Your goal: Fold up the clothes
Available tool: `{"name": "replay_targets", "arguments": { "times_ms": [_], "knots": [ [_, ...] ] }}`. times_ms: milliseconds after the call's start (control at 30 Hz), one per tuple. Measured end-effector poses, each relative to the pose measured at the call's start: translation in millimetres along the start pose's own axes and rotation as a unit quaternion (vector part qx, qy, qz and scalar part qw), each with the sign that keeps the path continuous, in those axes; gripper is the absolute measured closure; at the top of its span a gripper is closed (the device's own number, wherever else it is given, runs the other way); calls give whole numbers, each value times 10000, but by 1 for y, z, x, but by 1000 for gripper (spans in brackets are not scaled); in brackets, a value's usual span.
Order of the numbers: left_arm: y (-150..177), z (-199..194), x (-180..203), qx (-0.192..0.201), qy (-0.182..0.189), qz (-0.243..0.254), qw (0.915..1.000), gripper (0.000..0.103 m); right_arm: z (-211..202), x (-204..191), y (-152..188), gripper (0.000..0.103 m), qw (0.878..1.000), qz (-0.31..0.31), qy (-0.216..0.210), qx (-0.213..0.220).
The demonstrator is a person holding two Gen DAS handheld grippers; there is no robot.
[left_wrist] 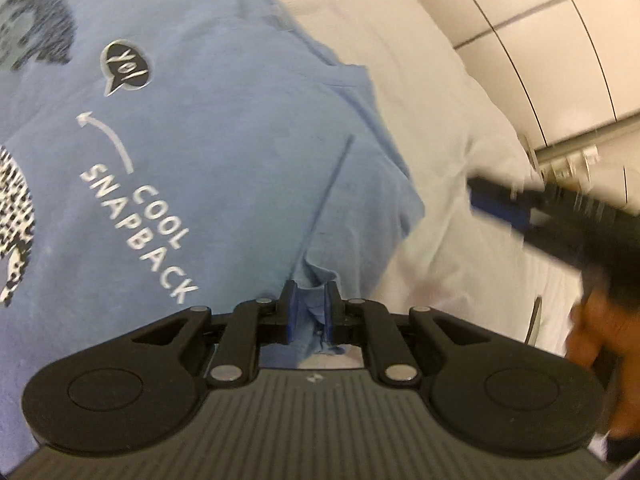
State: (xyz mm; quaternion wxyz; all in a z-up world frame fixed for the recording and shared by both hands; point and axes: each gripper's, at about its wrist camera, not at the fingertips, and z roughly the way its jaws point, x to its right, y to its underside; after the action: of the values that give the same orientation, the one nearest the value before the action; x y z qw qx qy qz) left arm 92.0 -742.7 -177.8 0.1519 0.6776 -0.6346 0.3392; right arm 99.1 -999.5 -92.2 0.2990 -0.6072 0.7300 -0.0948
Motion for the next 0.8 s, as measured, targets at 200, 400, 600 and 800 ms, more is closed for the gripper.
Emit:
{"name": "replay_targets", "arguments": {
  "times_ms": [200, 400, 600, 800],
  "knots": [
    [2, -6, -9, -256, 150, -193, 9994, 68, 13, 14, 33, 67, 9980, -208, 313, -514],
    [-4, 4, 0, -443, 291, -24, 9986, 69, 25, 14, 54, 65, 9967, -168, 325, -726],
    [-10, 4, 10, -506, 157, 507, 9973, 97, 28, 1, 45, 64, 9956, -639, 325, -598],
    [-7, 2, 3, -508, 90, 713, 9961, 97, 49, -25, 17, 65, 9745, -2176, 145, -521]
  ]
}}
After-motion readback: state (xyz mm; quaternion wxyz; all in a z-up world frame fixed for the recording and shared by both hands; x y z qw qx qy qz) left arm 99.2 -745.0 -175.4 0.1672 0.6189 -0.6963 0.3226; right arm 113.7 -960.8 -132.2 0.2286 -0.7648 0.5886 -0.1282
